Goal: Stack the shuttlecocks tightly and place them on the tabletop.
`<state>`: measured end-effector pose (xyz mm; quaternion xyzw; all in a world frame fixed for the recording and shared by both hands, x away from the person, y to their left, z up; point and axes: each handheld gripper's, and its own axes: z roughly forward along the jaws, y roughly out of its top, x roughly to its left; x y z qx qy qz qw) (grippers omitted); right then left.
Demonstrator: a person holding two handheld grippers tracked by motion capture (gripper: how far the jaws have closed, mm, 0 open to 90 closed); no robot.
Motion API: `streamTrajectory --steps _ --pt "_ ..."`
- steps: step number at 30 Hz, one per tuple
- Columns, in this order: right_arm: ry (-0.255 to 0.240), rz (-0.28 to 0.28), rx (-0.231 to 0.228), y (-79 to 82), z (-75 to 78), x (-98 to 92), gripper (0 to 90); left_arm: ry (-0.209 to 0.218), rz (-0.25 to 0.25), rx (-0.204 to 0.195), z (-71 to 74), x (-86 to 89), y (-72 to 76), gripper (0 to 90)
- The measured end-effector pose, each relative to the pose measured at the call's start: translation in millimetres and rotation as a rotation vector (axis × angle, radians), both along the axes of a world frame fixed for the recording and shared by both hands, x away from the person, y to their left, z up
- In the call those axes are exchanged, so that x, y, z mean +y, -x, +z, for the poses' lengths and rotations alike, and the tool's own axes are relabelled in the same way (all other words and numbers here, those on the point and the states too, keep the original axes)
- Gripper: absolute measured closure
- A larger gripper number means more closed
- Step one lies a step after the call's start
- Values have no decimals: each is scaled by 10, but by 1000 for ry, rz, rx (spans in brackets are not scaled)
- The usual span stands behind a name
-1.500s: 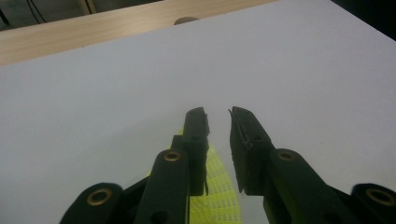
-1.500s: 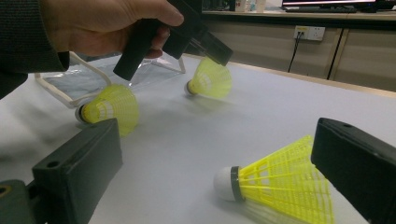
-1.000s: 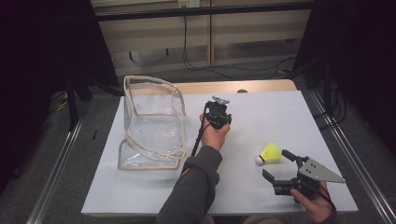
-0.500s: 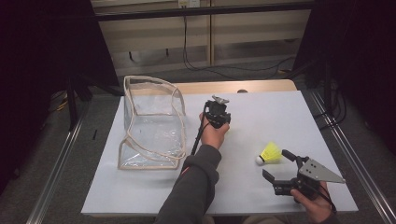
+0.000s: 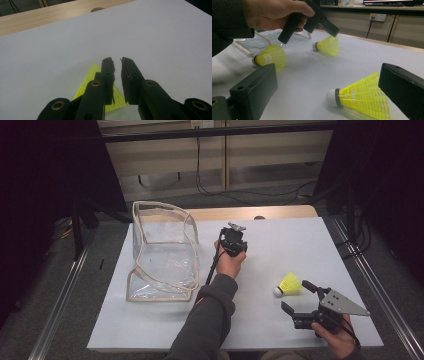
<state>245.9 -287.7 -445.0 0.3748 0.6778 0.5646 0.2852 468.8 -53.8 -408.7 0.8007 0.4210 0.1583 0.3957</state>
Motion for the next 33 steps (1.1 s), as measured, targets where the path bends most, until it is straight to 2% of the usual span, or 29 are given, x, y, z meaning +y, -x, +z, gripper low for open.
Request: streamTrajectory --steps 8,16,22,23,28,33 --pt "4 4 -2 1 2 8 14 -19 17 -2 33 56 10 799" --pt "4 5 -3 3 3 10 14 -19 29 3 27 79 14 799" --pt "3 5 -3 2 3 9 14 -1 39 -3 32 95 17 792" --pt "3 5 -4 1 2 9 14 -10 30 -2 39 106 16 790" --pt "4 6 -2 2 3 10 14 -1 34 -3 50 116 32 758" --pt "5 5 -1 2 1 7 14 33 44 -8 77 136 59 696"
